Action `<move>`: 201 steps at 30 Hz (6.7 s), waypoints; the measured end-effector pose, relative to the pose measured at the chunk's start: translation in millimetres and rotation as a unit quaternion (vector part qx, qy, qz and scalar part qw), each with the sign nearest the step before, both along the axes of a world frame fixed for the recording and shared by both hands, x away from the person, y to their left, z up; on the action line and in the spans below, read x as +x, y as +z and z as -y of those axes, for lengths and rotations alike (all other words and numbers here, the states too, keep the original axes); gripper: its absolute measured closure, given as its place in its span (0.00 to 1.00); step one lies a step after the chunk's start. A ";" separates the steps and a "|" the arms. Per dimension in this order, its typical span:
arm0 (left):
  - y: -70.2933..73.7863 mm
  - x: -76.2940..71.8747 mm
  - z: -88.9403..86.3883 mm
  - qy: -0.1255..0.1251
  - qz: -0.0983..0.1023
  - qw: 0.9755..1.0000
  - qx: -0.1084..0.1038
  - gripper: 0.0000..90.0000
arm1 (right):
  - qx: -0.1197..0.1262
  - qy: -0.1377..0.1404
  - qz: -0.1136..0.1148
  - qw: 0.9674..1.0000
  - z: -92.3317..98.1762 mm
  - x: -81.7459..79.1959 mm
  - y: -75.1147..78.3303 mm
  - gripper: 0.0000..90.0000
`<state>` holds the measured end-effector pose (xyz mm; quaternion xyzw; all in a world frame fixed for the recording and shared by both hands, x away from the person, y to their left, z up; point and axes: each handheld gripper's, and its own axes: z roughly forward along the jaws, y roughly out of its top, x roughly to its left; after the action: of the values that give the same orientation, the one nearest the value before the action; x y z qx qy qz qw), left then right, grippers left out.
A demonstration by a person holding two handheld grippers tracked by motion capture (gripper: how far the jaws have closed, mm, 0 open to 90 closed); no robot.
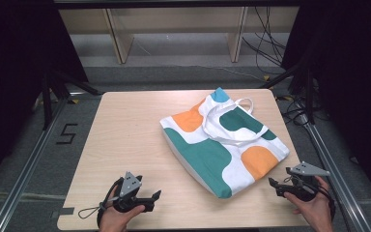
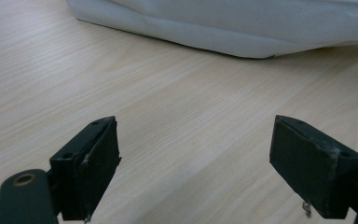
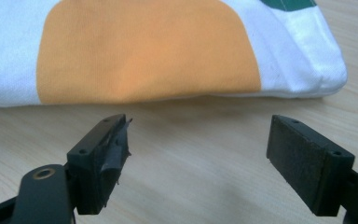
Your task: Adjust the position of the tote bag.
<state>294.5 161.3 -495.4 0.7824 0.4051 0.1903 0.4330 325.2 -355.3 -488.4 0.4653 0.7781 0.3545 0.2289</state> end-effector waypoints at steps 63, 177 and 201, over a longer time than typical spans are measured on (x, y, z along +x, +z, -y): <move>3.0 1.8 -1.3 0.005 0.016 1.000 -0.010 0.18 | 0.059 -0.013 0.004 0.998 39.9 121.4 -2.9 0.47; 38.1 45.3 67.9 -0.055 0.016 0.998 -0.035 0.33 | 0.062 0.137 0.036 0.988 -76.1 18.0 25.3 0.81; -6.7 16.1 117.6 -0.123 0.054 0.981 0.143 0.92 | 0.052 0.103 0.028 0.993 -68.1 21.7 22.1 0.67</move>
<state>310.6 43.7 -502.1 0.8687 0.2501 0.2333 0.3583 346.9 -287.2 -466.3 0.3844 0.7955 0.4290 0.1882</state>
